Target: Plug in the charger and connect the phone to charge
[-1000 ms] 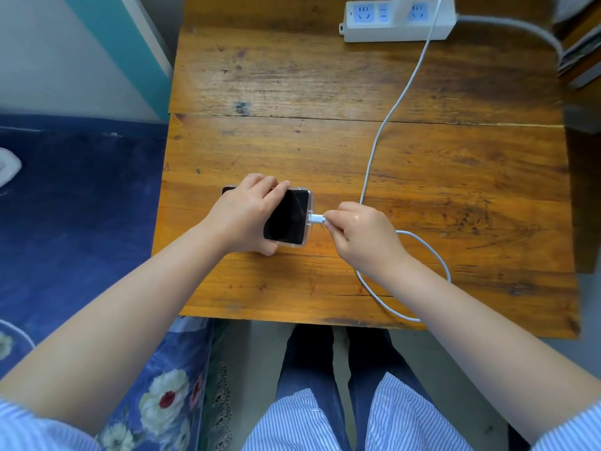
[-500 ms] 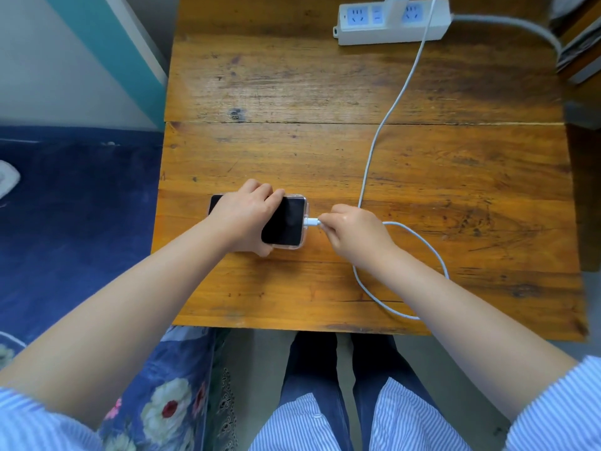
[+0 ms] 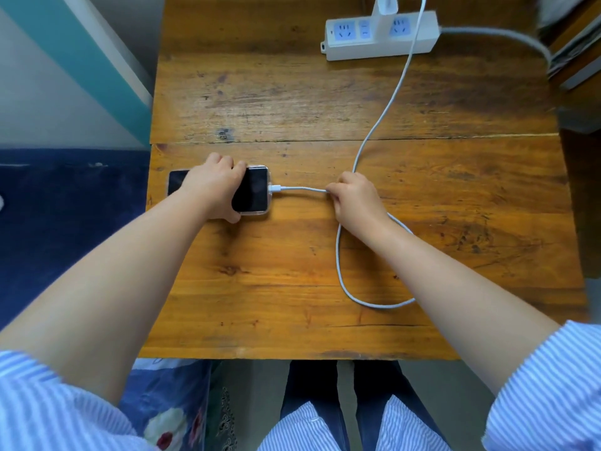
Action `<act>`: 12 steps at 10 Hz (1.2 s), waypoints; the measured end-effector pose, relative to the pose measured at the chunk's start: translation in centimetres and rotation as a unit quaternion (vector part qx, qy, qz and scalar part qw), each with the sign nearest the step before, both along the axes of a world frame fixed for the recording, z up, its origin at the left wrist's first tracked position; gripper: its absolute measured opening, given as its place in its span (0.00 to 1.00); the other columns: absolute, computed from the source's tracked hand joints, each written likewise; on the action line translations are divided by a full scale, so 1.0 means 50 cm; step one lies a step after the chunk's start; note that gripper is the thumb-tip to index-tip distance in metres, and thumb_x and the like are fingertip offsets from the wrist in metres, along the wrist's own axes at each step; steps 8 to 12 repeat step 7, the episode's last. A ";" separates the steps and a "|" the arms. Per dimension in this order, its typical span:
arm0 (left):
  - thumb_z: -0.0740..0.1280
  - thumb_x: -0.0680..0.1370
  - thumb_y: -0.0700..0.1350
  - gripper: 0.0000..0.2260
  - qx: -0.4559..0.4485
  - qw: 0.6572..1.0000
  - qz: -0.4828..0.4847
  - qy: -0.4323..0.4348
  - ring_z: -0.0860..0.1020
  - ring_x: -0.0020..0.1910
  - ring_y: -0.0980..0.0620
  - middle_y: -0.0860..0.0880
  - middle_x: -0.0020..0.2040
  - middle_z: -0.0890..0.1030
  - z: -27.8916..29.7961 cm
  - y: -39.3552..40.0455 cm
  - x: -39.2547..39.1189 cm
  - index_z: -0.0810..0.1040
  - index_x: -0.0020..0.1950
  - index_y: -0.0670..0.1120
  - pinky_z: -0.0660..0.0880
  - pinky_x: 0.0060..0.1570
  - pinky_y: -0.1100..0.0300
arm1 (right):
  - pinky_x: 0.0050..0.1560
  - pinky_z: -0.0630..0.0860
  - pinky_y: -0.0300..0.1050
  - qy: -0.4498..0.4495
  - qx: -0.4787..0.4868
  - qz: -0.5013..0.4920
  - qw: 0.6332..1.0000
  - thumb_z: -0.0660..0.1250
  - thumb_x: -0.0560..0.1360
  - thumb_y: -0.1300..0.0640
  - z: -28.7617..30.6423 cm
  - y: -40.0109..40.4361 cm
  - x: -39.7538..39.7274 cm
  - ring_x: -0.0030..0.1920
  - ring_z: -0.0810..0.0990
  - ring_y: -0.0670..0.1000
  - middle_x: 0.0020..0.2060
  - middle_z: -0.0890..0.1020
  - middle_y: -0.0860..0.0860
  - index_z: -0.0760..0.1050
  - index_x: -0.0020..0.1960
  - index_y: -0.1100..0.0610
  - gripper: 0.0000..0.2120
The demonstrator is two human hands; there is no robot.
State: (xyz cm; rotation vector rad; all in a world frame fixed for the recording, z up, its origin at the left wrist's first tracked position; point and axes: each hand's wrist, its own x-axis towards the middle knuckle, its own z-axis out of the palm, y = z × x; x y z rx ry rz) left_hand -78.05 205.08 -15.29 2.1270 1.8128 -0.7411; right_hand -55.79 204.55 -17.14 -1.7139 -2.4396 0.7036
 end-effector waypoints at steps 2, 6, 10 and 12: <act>0.75 0.65 0.53 0.44 -0.022 1.000 -0.008 0.002 0.63 0.66 0.43 0.43 0.67 0.67 -0.004 0.004 -0.007 0.53 0.73 0.44 0.74 0.55 0.51 | 0.52 0.68 0.52 0.016 0.017 -0.011 1.000 0.59 0.75 0.67 -0.015 -0.004 0.002 0.53 0.72 0.61 0.49 0.78 0.63 0.78 0.49 0.68 0.09; 0.57 0.78 0.53 0.27 0.124 0.979 -0.022 -0.157 0.55 0.75 0.46 0.42 0.75 0.59 -0.026 -0.014 0.128 0.57 0.73 0.40 0.50 0.75 0.52 | 0.60 0.70 0.55 0.105 -0.005 -0.043 0.994 0.61 0.71 0.72 0.012 -0.010 0.076 0.57 0.75 0.63 0.52 0.80 0.65 0.77 0.53 0.68 0.12; 0.55 0.80 0.49 0.25 0.114 0.971 0.026 -0.207 0.49 0.76 0.46 0.42 0.77 0.54 -0.044 -0.020 0.202 0.54 0.74 0.40 0.46 0.75 0.54 | 0.62 0.68 0.51 0.100 -0.001 -0.086 0.991 0.61 0.71 0.72 0.020 -0.001 0.108 0.58 0.75 0.61 0.53 0.80 0.64 0.77 0.52 0.68 0.11; 0.55 0.80 0.49 0.25 0.114 0.971 0.026 -0.207 0.49 0.76 0.46 0.42 0.77 0.54 -0.044 -0.020 0.202 0.54 0.74 0.40 0.46 0.75 0.54 | 0.62 0.68 0.51 0.100 -0.001 -0.086 0.991 0.61 0.71 0.72 0.020 -0.001 0.108 0.58 0.75 0.61 0.53 0.80 0.64 0.77 0.52 0.68 0.11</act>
